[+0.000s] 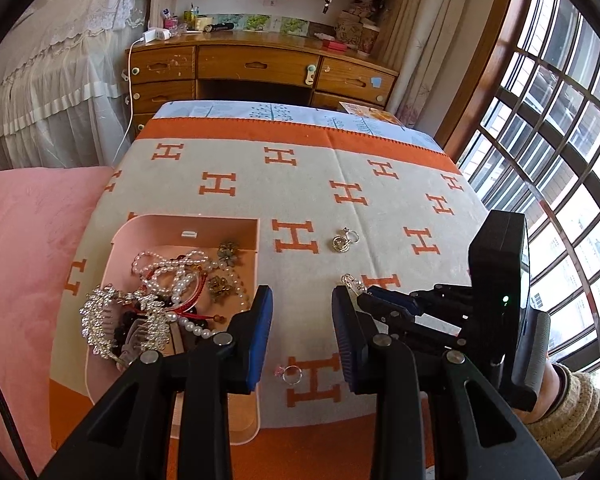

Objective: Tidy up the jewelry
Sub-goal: 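Grasp the pearl safety pin on the blanket with the right tool, then grasp the gold coin pendant with the left tool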

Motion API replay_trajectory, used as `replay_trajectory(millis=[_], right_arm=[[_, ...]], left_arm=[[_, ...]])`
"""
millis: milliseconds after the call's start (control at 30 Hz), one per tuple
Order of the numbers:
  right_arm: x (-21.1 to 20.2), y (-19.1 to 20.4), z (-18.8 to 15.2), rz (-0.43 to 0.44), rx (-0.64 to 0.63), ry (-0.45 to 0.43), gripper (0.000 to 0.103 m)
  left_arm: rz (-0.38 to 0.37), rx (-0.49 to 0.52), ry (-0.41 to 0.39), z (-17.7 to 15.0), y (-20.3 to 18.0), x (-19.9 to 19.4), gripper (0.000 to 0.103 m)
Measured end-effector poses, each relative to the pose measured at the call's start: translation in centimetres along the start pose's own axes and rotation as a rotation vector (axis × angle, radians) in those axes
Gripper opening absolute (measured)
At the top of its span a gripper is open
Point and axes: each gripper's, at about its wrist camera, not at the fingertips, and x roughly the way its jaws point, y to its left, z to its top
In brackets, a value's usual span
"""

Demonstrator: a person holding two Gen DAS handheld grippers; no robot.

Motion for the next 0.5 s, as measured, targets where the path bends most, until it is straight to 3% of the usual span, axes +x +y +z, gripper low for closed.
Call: replay_trajectory(millis=[233, 500], right_arm=[[-1.5, -5.5, -0.7, 0.048, 0.202, -0.039, 0.007], [-2.9, -8.7, -1.3, 0.092, 0.297, -0.102, 0.007]], left_arm=[[-0.054, 0.076, 0.044, 1.2, -3.6, 4.2, 0.029], [-0.082, 0.121, 0.1, 2.8, -5.4, 10.3, 0.029]])
